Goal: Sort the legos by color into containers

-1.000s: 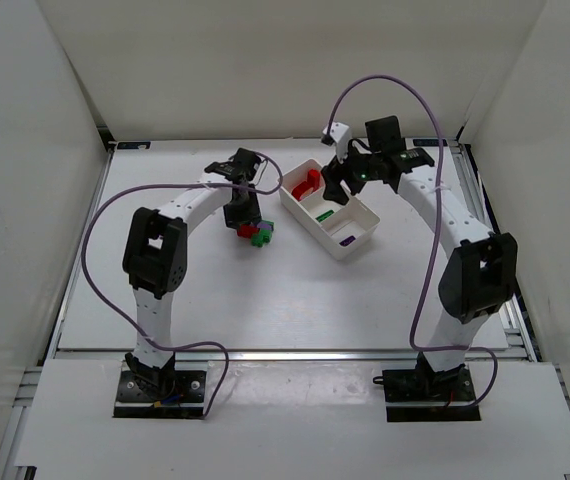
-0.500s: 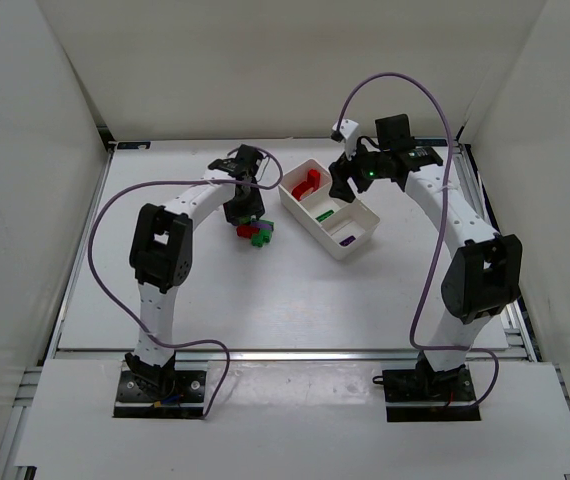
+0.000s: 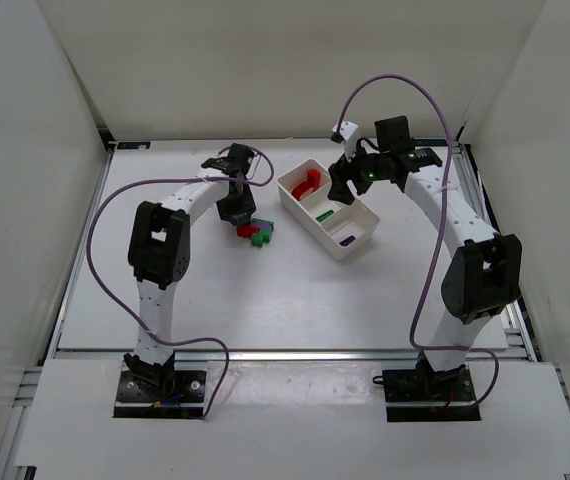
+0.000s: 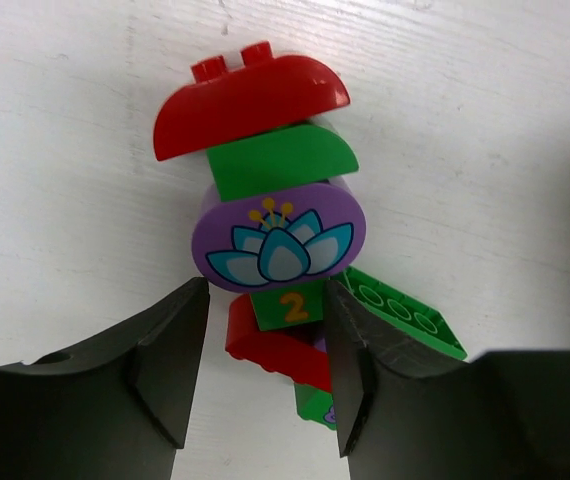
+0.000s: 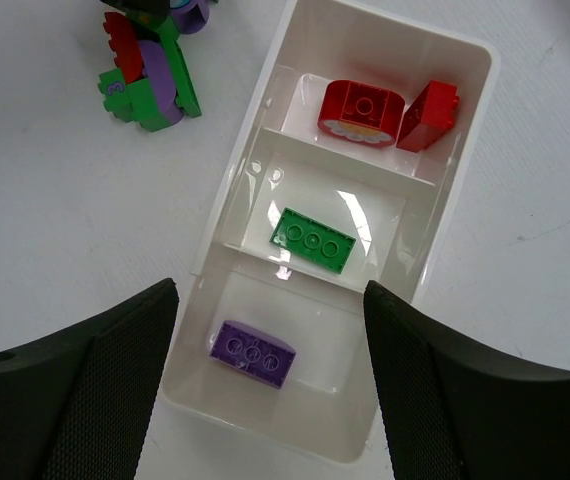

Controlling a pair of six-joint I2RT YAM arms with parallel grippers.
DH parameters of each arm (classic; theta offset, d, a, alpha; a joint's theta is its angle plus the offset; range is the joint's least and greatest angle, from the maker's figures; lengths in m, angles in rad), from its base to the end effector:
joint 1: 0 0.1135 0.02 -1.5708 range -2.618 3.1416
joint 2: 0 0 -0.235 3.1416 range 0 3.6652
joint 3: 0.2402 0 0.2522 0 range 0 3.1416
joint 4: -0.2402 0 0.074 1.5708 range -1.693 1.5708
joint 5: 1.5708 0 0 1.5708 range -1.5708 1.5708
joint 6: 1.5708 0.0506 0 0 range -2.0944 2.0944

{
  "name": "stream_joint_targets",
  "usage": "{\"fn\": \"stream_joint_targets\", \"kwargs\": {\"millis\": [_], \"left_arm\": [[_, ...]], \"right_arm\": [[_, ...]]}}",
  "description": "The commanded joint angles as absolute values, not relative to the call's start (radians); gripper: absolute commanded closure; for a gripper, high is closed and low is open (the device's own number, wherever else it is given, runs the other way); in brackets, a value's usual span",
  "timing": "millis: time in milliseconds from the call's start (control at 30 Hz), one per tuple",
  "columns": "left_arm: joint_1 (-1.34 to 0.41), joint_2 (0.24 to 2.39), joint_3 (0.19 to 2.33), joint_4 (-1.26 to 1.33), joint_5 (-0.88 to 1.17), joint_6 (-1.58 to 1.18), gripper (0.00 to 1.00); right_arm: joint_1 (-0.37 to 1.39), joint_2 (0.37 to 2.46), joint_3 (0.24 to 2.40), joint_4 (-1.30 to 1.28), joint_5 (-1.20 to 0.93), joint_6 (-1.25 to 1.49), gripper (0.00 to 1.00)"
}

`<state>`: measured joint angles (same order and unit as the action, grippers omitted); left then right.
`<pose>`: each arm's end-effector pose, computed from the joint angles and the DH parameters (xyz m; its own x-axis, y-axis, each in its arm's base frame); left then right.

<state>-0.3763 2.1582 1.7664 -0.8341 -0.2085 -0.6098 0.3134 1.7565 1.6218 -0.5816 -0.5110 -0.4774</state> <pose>0.4143 -0.1524 0.1548 -0.8861 -0.2523 -0.3887 -0.2599 0.9650 -0.0339 0.3760 0.1479 0.2934 -0.2700 -0.5088 -0.8175 -0.8375 0.5430 -0.0613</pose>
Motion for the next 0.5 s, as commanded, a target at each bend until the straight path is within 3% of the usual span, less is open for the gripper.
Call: {"fn": "stream_joint_targets", "kwargs": {"millis": [0,467], "left_arm": [[-0.359,2.167,1.795,-0.818,-0.233,-0.604,0.41],[-0.368,2.149,1.79,-0.778,-0.144,-0.604,0.41]], "right_arm": [[0.308,1.733,1.631,-0.572,-0.538,-0.468,0.22],[0.307,1.743,1.628,-0.575,-0.534,-0.465,0.21]]}}
